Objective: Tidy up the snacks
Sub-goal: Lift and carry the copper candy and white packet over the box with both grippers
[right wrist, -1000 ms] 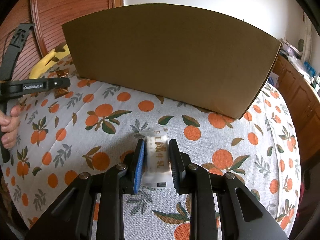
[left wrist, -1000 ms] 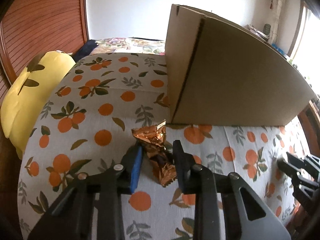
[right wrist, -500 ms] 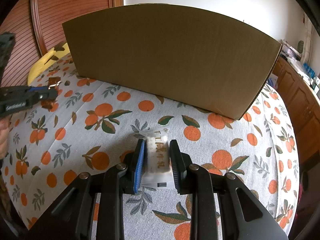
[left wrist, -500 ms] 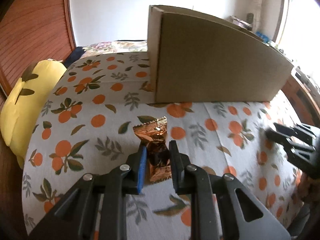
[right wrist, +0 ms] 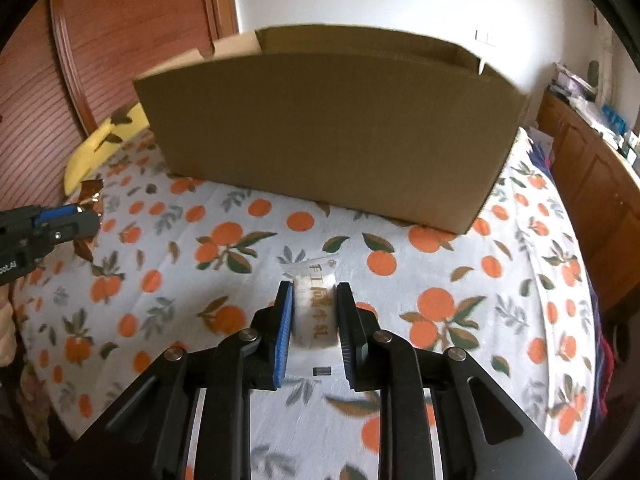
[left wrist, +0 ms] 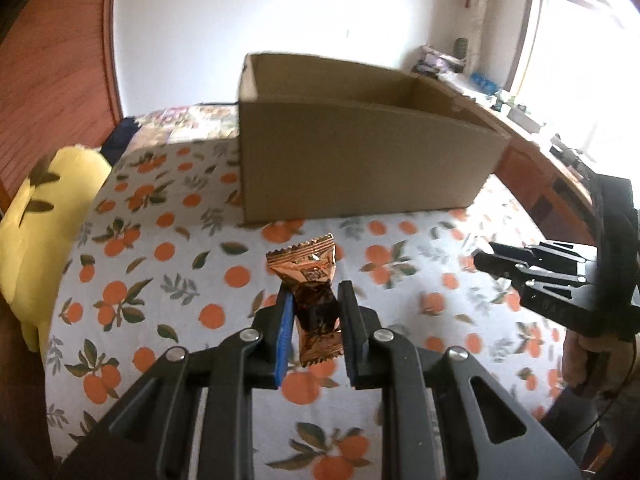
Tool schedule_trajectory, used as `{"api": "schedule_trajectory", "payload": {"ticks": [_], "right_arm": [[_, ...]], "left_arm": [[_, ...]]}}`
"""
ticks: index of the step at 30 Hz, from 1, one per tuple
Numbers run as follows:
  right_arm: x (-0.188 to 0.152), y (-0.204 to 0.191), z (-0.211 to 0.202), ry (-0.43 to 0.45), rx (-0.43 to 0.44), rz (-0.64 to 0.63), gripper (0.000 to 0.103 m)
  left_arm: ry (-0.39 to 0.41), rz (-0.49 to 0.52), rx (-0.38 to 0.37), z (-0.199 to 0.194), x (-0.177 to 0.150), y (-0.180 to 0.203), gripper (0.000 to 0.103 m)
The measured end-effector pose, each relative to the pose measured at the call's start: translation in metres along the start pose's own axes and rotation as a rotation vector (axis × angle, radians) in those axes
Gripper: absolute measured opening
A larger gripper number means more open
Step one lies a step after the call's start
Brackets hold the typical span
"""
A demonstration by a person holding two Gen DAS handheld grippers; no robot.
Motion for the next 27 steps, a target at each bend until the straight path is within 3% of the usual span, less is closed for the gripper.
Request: {"api": "schedule_trajectory", "payload": {"ticks": [13,27], "right_arm": [[-0.012,-0.012,-0.085,0.074,0.001,0.04,0.019],[0.009,-0.015,-0.126,0.161,-0.022,0.04,0.02]], "left_arm": [[0.081,0.087,-0.06,-0.047,0.009,0.048,0.019],[0.16,0.14,-0.097,-0.064,0.041,0.067,0.02]]}}
Point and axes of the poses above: each gripper's, at about its wrist camera, not at the fingertips, and z roughly the way its jaws point, y to its right, x to its top, the point moved 3 cm from there along z, roughly the way its jaws point, and after that the axes turned 1 degree about y, right-handed, at the moved point
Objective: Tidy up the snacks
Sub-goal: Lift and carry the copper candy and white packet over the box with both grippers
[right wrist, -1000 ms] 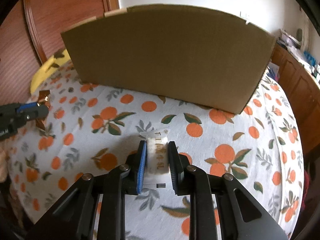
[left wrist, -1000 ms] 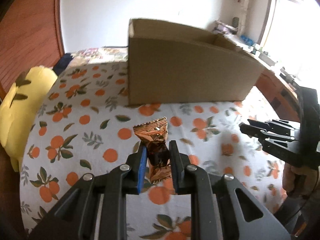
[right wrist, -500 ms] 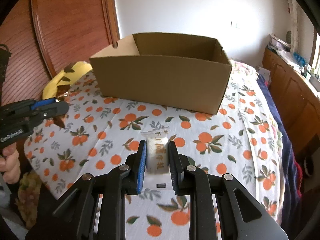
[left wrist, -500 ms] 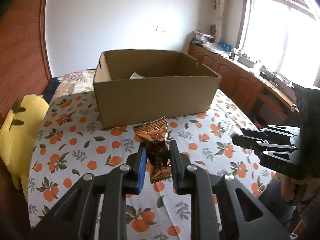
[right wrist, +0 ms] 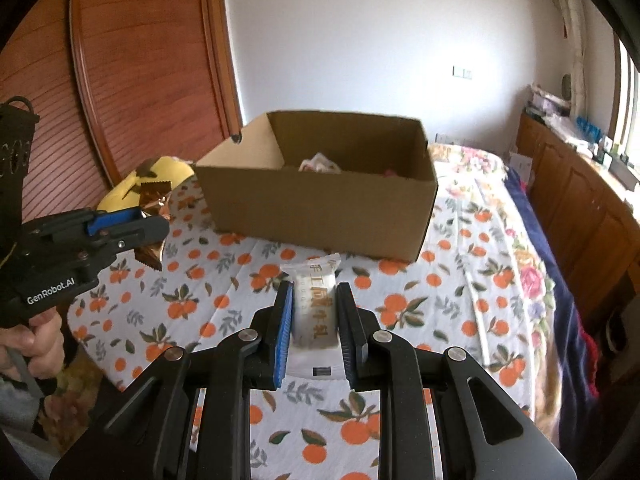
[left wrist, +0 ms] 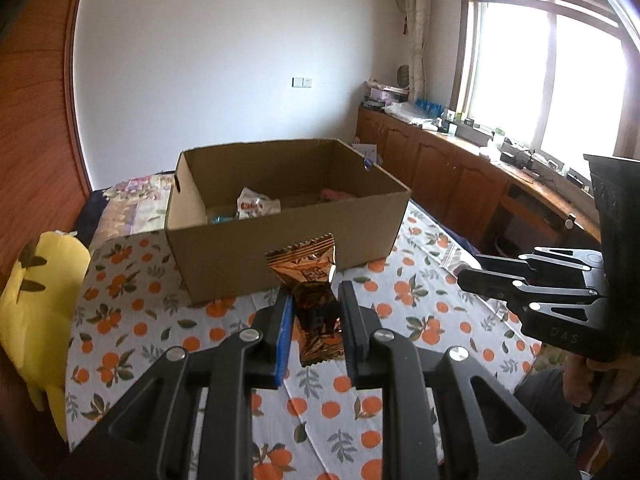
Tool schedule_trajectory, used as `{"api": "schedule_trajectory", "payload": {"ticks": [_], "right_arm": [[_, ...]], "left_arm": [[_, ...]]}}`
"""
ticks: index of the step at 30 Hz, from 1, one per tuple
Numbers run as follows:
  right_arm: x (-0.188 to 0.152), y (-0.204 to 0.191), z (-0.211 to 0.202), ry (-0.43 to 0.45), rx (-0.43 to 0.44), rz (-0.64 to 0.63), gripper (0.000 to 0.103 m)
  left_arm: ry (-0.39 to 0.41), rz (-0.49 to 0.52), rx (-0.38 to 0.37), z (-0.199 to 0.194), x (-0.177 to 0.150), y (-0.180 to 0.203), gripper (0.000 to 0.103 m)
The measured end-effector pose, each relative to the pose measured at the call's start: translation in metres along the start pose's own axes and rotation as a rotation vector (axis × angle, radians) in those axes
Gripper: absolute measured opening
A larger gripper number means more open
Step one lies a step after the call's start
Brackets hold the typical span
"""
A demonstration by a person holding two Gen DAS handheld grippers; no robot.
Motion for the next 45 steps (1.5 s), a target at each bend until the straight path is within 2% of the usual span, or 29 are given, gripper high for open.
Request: {"api": "schedule_trajectory", "payload": {"ticks": [12,23,32,39,45], "right_arm": [[0.043,0.016,0.007,0.053,-0.015,-0.023,0.02],[0.086,0.035,0.044,0.071,-0.007,-0.034,0.02],[0.111,0.045,0.085,0.055,0.014,-0.039,0.02],[0.114,0.056,0.125,0.01,0.046,-0.019,0.02],[0.112,0.06,0.15,-0.022,0.054,-0.01,0.02]], "left_arm": [[0.04,0.003,0.006,0.022,0.037,-0.015,0.02],[0.049,-0.016,0.031,0.064,0.068,-0.046,0.02],[0.01,-0.014,0.045,0.112,0.078,-0.062,0.02],[-0.056,-0.022,0.041,0.147,0.073,-0.071,0.02],[-0.08,-0.04,0.028,0.163,0.069,-0.072,0.02]]}}
Point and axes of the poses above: each gripper's, at about its wrist camera, not at the fingertips, and z roughly the way its jaws point, y to its right, x to its top, the point moved 3 cm from there along z, roughly the way its jaws point, and after that the axes turned 1 degree about y, right-handed, at the moved point
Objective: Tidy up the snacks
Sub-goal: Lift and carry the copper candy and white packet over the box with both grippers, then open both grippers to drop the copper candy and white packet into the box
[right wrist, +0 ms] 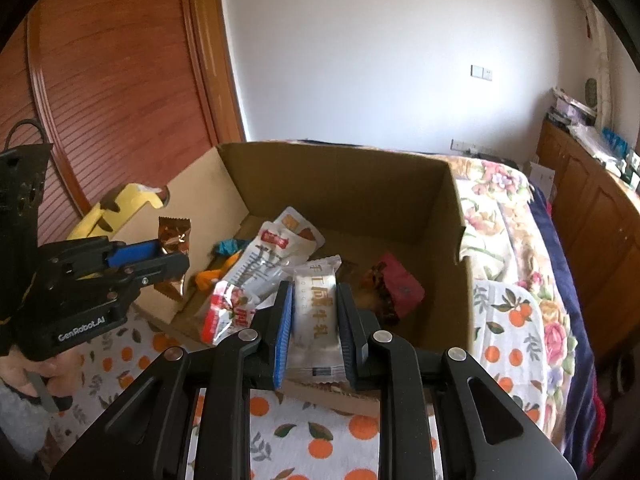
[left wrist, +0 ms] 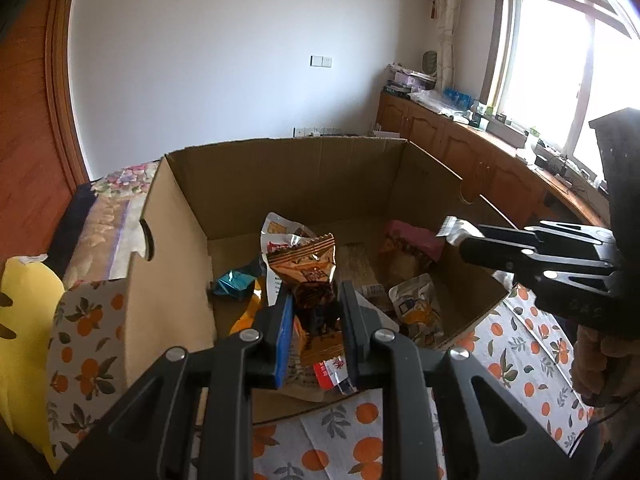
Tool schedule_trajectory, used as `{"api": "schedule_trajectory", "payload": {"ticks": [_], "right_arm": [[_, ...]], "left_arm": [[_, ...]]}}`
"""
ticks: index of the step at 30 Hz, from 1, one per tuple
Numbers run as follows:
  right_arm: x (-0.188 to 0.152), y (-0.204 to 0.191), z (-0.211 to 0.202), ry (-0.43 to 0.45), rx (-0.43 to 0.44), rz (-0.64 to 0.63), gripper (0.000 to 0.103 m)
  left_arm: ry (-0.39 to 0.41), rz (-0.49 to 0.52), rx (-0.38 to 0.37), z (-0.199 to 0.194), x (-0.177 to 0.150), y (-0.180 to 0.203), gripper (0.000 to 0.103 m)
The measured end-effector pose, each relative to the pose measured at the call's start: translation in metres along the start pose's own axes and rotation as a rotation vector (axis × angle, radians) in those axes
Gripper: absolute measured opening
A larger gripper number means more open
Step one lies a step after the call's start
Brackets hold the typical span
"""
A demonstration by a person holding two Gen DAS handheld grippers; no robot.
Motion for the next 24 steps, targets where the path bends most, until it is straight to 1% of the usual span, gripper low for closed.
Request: {"api": "schedule_trajectory", "payload": {"ticks": [10,17,20,24], "right_arm": [[0.003,-0.003,0.027,-0.033,-0.001,0.01,0.02],[0.008,-0.008,0.048,-0.069,-0.007,0.007,0.02],[0.007,-0.01,0.057,-0.095,-0.012,-0.001,0.02],[0.004,-0.007,0.058,-0.109,-0.008,0.003,0.022]], "left_arm": [[-0.036,-0.016,-0.012,0.02,0.005,-0.004,0.021],[-0.065,-0.035,-0.007,0.03,0.005,-0.008,0.023],[-0.069,-0.046,-0.01,0.031,0.004,-0.01,0.026],[-0.071,-0.057,-0.001,0.032,0.003,-0.011,0.029]]}}
Point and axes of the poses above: each gripper's, at about its wrist camera, not at the fingertips, and z roughly the way its jaws point, y to its right, x to its top, the point moved 3 cm from there along z, roughly the way its jaws point, and after that the axes turned 1 degree about y, right-handed, at the moved point
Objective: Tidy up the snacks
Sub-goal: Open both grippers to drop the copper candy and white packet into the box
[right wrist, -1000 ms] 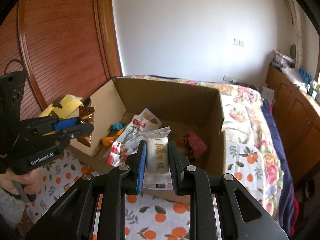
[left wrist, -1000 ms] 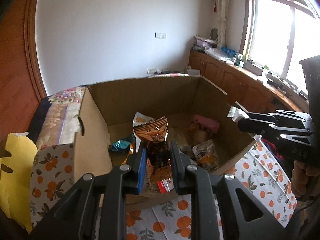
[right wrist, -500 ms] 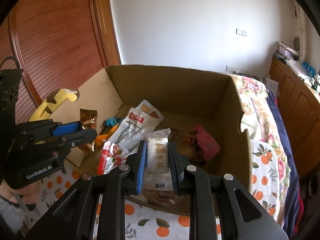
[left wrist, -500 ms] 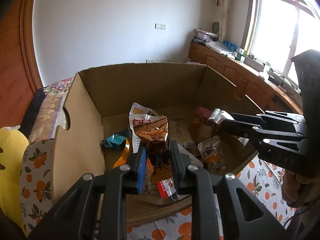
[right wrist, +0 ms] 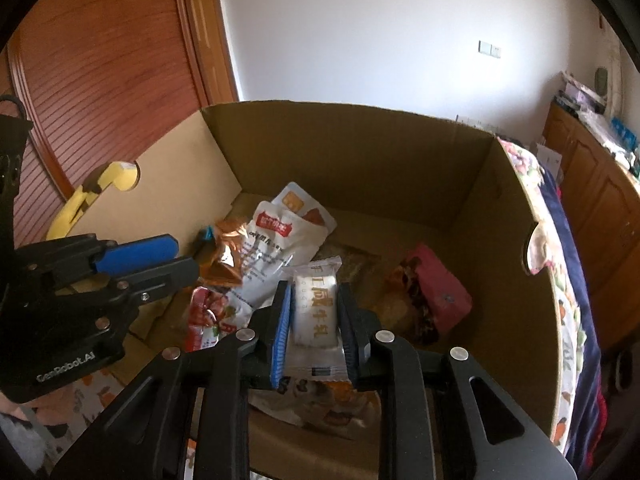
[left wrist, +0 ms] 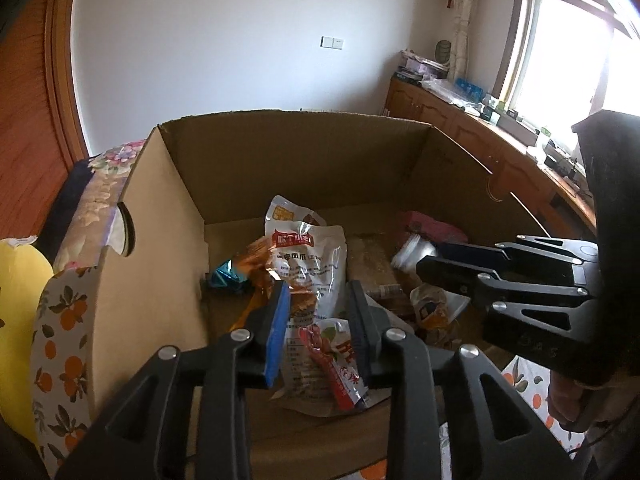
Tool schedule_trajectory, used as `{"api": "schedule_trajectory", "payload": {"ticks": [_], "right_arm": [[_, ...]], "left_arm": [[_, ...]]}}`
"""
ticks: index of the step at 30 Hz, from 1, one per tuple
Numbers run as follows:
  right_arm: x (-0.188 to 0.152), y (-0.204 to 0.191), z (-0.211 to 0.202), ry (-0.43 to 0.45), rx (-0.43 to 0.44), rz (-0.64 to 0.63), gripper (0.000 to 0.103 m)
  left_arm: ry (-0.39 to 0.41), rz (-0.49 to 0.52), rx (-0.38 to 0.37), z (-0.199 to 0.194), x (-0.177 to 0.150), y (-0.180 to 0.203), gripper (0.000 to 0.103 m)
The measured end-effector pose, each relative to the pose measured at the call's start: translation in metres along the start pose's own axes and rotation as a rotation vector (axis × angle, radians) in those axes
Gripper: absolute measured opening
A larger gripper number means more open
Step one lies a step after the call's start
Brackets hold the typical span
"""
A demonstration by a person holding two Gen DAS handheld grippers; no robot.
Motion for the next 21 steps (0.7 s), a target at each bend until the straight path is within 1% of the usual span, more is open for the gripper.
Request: {"api": "schedule_trajectory", "payload": {"ticks": [3,4,6,12,21], "right_arm": [[-0.001,0.003,0.001,-0.009,0.01,0.015,0.023],[-0.001,0.005,0.002,-0.015,0.009,0.023,0.028],[-0.001,0.006,0.001,-0.018,-0.005,0.024,0.031],[0.0,0.006,-0.012,-0.002,-0.018,0.016,0.031],[0.001,-0.007,-0.051,0.052,-0.012,0.014,0.031]], "left_arm": [[-0.003,0.001,0.01,0.0,0.0,0.001,0.03],[-0.002,0.007,0.019,0.0,0.0,0.002,0.03],[-0.001,0.012,0.027,-0.002,0.001,0.002,0.03],[0.023,0.02,0.046,-0.018,0.009,0.004,0.03],[0.064,0.037,0.086,-0.058,0.013,0.013,0.03]]}}
Point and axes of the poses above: each gripper's, at about its wrist camera, not at the fingertips, and z roughly the way its jaws point, y to its right, x to its top, the point moved 3 cm from there along z, roughly the way its jaws point, and after that the axes turned 1 degree about y, right-handed, at the moved point
